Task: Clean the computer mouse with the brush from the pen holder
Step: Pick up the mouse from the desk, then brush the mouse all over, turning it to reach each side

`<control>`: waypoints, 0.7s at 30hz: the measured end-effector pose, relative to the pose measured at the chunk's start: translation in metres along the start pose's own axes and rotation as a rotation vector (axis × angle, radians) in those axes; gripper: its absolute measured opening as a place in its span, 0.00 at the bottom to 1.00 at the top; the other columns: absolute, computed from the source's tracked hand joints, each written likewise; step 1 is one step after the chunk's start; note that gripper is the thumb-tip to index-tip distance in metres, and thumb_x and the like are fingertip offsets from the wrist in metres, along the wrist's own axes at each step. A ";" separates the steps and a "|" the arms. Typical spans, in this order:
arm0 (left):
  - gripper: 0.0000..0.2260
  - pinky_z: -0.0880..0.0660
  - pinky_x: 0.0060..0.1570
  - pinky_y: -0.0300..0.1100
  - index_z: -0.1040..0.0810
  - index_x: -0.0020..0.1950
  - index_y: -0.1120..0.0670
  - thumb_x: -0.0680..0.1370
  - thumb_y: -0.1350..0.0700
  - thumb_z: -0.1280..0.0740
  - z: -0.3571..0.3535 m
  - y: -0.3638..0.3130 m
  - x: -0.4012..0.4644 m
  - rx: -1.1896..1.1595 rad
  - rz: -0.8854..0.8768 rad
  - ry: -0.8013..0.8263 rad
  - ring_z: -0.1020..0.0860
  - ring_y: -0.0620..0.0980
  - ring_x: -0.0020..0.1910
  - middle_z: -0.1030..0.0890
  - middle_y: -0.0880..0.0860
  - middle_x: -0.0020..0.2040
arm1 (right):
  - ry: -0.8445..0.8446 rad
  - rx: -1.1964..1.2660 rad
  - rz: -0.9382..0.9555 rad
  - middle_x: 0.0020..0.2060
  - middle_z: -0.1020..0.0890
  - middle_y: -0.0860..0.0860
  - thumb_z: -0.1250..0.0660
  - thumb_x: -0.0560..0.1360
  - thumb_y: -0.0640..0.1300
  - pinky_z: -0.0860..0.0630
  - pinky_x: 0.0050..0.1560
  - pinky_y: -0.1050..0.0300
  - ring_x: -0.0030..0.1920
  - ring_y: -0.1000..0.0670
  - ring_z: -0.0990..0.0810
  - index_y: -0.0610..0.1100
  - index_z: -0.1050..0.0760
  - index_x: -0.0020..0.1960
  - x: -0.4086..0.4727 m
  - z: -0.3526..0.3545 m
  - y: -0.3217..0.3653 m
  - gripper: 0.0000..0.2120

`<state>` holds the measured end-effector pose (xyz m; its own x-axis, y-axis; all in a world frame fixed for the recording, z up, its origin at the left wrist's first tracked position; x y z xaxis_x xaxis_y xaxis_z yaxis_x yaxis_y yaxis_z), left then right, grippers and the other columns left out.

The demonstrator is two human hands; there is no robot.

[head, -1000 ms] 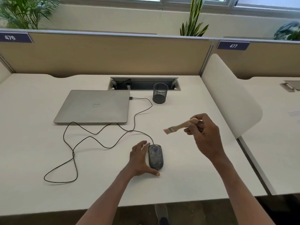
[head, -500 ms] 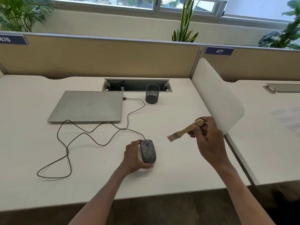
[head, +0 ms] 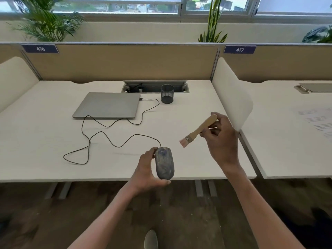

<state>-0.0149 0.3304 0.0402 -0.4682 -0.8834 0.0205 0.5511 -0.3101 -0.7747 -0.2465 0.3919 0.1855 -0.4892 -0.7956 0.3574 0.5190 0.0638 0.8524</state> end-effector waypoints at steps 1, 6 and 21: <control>0.54 0.27 0.62 0.40 0.42 0.75 0.46 0.56 0.37 0.20 -0.002 -0.006 -0.011 0.011 -0.002 0.006 0.32 0.42 0.66 0.33 0.44 0.68 | 0.004 0.006 0.007 0.51 0.16 0.47 0.30 0.78 0.37 0.16 0.53 0.49 0.49 0.46 0.13 0.42 0.27 0.65 -0.007 0.005 0.003 0.16; 0.54 0.21 0.60 0.43 0.43 0.76 0.48 0.57 0.37 0.20 -0.007 -0.026 -0.053 0.025 -0.034 0.014 0.31 0.46 0.68 0.34 0.46 0.70 | 0.035 0.001 0.027 0.49 0.15 0.46 0.31 0.79 0.39 0.17 0.47 0.63 0.45 0.48 0.14 0.41 0.30 0.60 -0.033 0.021 0.015 0.12; 0.52 0.26 0.63 0.36 0.43 0.76 0.47 0.60 0.40 0.19 0.038 -0.009 -0.133 -0.002 -0.156 0.034 0.30 0.42 0.66 0.33 0.47 0.72 | 0.110 -0.118 0.072 0.48 0.15 0.41 0.31 0.78 0.38 0.15 0.46 0.52 0.42 0.47 0.13 0.44 0.34 0.71 -0.104 -0.055 0.078 0.23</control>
<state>0.0690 0.4369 0.0684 -0.5715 -0.8119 0.1194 0.4680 -0.4420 -0.7653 -0.1169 0.4463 0.1941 -0.3714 -0.8530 0.3666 0.6316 0.0572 0.7731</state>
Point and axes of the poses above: each hand's wrist, its own x-axis towards the middle knuckle, its own z-axis out of the back of the hand, y = z × x, the point moved 4 cm from there along x, towards the middle knuckle
